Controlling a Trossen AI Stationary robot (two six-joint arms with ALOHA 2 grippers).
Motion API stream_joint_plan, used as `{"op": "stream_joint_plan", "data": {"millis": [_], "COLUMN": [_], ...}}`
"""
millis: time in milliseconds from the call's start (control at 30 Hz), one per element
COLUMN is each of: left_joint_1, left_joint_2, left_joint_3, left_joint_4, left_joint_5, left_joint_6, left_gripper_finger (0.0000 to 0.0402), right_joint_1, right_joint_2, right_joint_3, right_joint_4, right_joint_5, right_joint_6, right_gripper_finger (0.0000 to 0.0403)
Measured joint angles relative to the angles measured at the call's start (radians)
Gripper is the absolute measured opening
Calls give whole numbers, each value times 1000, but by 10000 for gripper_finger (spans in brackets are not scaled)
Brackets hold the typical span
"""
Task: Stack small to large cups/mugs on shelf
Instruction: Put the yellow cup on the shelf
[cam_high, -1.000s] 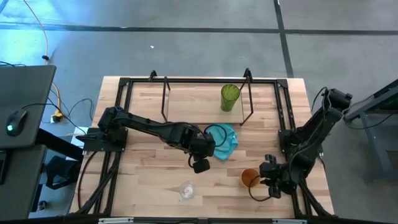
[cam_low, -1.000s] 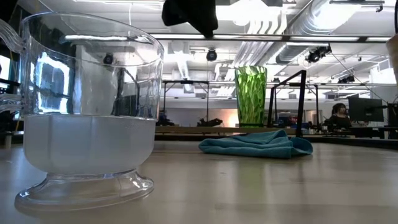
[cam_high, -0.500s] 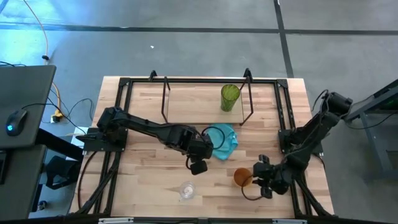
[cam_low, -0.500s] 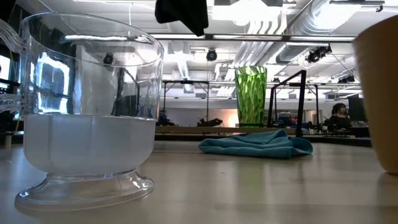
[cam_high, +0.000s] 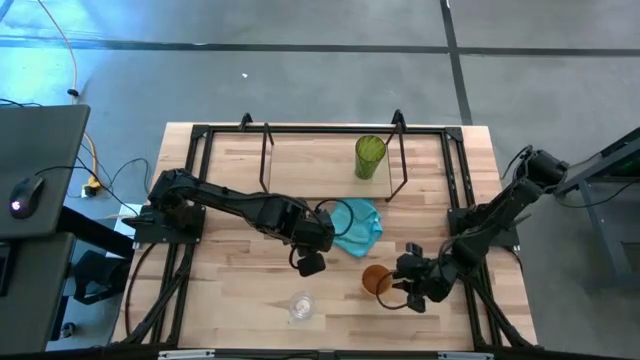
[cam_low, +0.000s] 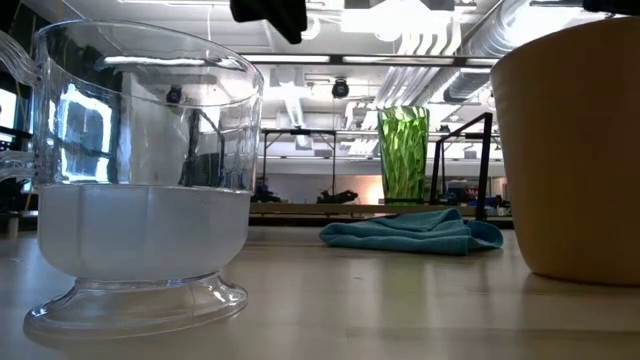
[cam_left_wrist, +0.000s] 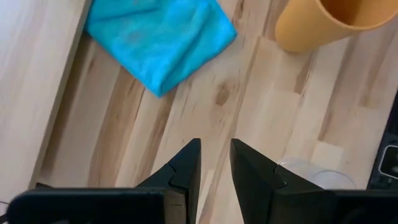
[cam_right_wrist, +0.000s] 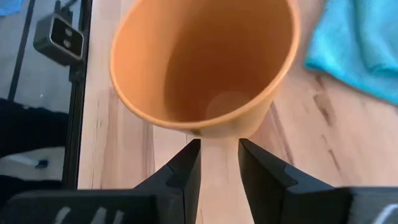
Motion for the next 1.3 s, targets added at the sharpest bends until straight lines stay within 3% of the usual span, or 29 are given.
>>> {"op": "stream_joint_plan", "data": {"millis": [200, 500, 900, 1133, 1300], "left_joint_1": [-5, -26, -58, -65, -62], "left_joint_2": [-19, -36, -82, -109, -111], "left_joint_3": [0, 0, 0, 0, 0], "left_joint_4": [-24, -76, -168, -185, -107], "left_joint_5": [-32, -64, -133, -153, -139], "left_joint_6": [-11, -30, -59, -59, -55], "left_gripper_finger": [76, 76, 76, 76, 76], "right_joint_1": [-30, -92, -180, -227, -241], "right_joint_2": [60, 147, 161, 170, 170], "right_joint_3": [0, 49, 57, 88, 105], "right_joint_4": [76, 134, 234, 240, 144], "right_joint_5": [-71, -94, -97, -98, -150], "right_joint_6": [-40, -149, -203, -238, -214], "right_gripper_finger": [99, 99, 99, 99, 99]}}
